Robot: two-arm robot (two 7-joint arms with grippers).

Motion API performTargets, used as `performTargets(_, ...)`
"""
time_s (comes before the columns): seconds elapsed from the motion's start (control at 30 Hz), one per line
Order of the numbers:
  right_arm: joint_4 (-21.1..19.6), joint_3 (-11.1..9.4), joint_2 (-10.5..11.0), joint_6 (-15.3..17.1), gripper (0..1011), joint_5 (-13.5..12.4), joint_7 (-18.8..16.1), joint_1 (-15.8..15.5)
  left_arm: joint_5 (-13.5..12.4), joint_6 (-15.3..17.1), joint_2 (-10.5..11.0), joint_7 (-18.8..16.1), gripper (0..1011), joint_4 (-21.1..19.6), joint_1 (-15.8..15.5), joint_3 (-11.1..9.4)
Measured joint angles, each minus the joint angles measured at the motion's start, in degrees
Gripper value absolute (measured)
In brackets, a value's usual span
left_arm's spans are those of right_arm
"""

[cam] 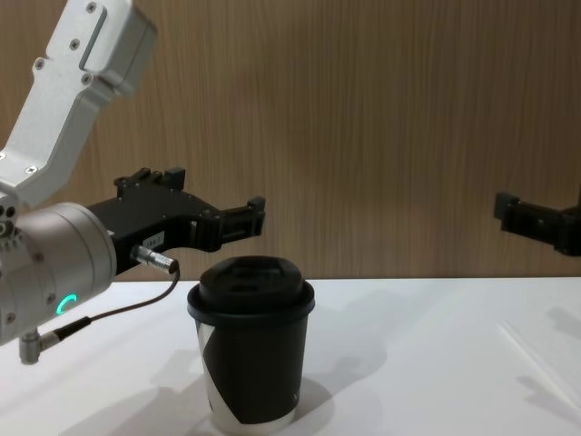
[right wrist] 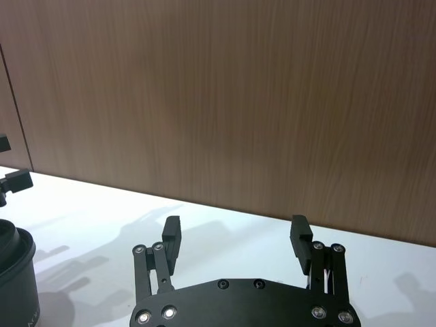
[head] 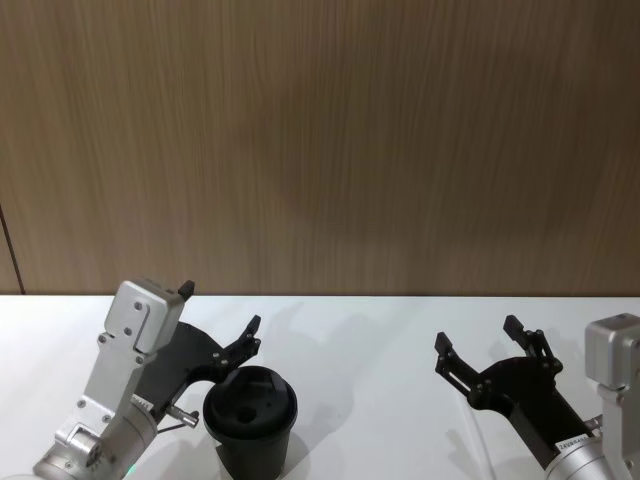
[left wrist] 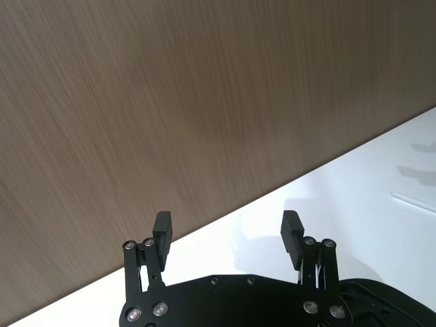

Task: Pick up the straw with one hand, pass it to the other hand, and insert it into the cup.

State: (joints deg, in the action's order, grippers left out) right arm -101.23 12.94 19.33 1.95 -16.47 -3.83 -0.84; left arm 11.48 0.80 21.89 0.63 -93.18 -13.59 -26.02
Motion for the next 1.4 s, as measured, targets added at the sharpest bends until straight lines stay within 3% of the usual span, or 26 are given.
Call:
performTargets(0.3, 0.09, 0.12, -0.01, 0.97, 1001, 0.27, -0.01, 0.32, 0.00, 0.00, 0.00, 0.00, 1003, 0.00, 0.00, 0.00)
performTargets(0.53, 0.15, 0.54, 0.05, 4.88, 1001, 0.41, -0.25, 1.33, 0.00, 0.00, 0.00, 0.00, 1003, 0.00, 0.00, 0.00)
performTargets(0.87, -0.03, 1.34, -0.55, 14.07, 1001, 0.70, 0.67, 3.22, 0.00, 0.00, 0.00, 0.00, 1003, 0.00, 0.00, 0.00)
performTargets(1.1, -0.81, 1.88, -1.81, 22.44, 1001, 1.43, 3.28, 4.39, 0.00, 0.00, 0.00, 0.00, 1003, 0.00, 0.00, 0.00)
performTargets(1.4, -2.44, 1.68, -3.23, 29.88, 1001, 2.02, 6.26, 4.27, 0.00, 0.00, 0.00, 0.00, 1004, 0.00, 0.00, 0.00)
